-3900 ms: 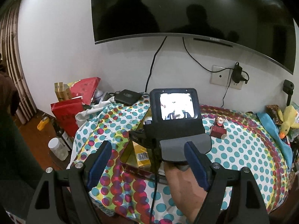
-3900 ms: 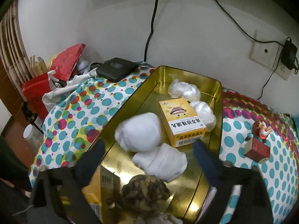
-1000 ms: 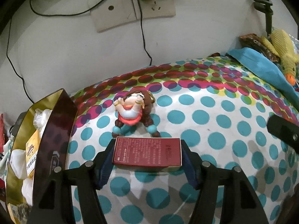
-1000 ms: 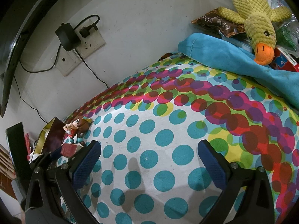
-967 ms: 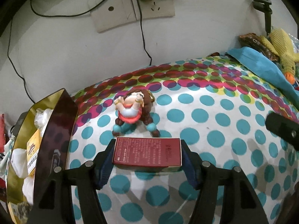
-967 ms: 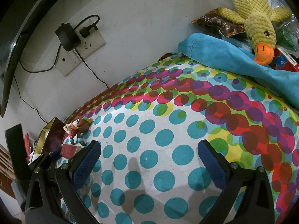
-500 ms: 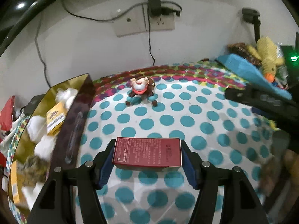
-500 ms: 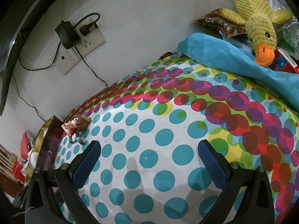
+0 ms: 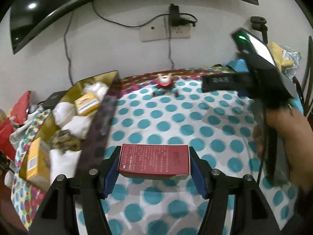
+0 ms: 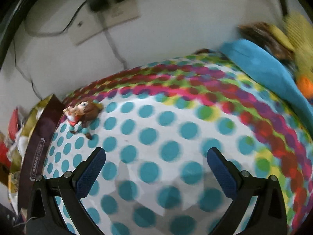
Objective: Organize objects
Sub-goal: 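Carry the red box toward the tin with left while right grasps the cartoon figurine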
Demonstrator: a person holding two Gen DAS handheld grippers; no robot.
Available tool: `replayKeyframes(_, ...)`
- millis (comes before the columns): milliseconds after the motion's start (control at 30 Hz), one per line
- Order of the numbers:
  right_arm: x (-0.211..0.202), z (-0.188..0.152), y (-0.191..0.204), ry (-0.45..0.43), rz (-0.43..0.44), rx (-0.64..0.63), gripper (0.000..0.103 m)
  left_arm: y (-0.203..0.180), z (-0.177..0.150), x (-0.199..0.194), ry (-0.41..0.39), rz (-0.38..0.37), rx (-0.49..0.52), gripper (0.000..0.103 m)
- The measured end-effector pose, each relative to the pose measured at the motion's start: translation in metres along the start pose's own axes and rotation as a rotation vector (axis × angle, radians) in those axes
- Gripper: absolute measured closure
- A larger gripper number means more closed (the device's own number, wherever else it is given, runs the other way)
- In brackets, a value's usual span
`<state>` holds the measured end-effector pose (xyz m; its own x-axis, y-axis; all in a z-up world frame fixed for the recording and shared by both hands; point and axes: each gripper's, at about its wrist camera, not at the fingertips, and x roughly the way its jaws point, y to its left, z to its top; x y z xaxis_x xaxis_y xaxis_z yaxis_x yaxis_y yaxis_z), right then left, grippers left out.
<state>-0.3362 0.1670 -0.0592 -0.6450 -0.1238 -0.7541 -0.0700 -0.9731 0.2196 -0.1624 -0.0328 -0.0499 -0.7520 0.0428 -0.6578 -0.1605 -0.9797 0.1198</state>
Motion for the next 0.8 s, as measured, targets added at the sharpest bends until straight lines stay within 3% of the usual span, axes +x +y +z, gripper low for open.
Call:
replayKeyframes(233, 0.019, 0.027, 0.095, -0.042, -0.045, -0.267, 0.004, 0.036, 0.005, -0.019, -0.022, 0.027, -0.093, 0.037)
replayKeyframes(300, 0.034, 0.027, 0.121, -0.029, -0.109, -0.355, 0.031, 0.041, 0.009, -0.022, -0.03, 0.016, -0.108, 0.037)
replayKeyframes(400, 0.041, 0.031, 0.134, -0.017, -0.063, -0.361, 0.054, 0.044, 0.011, -0.026, -0.043, 0.011, -0.109, 0.037)
replayKeyframes(467, 0.043, 0.032, 0.135, 0.018, -0.036, -0.345, 0.078, 0.044, 0.01, -0.026, -0.045, 0.0, -0.11, 0.037)
replayKeyframes(600, 0.042, 0.021, 0.136, 0.041, 0.021, -0.352, 0.073, 0.044, 0.007, -0.027, -0.044, -0.01, -0.116, 0.037)
replayKeyframes(767, 0.028, 0.018, 0.126, -0.033, 0.079, -0.353, 0.016, 0.047, 0.003, -0.028, -0.045, -0.028, -0.129, 0.037)
replayKeyframes(800, 0.028, 0.019, 0.13, -0.033, 0.07, -0.374, 0.011, 0.048, 0.003, -0.027, -0.041, -0.031, -0.129, 0.037)
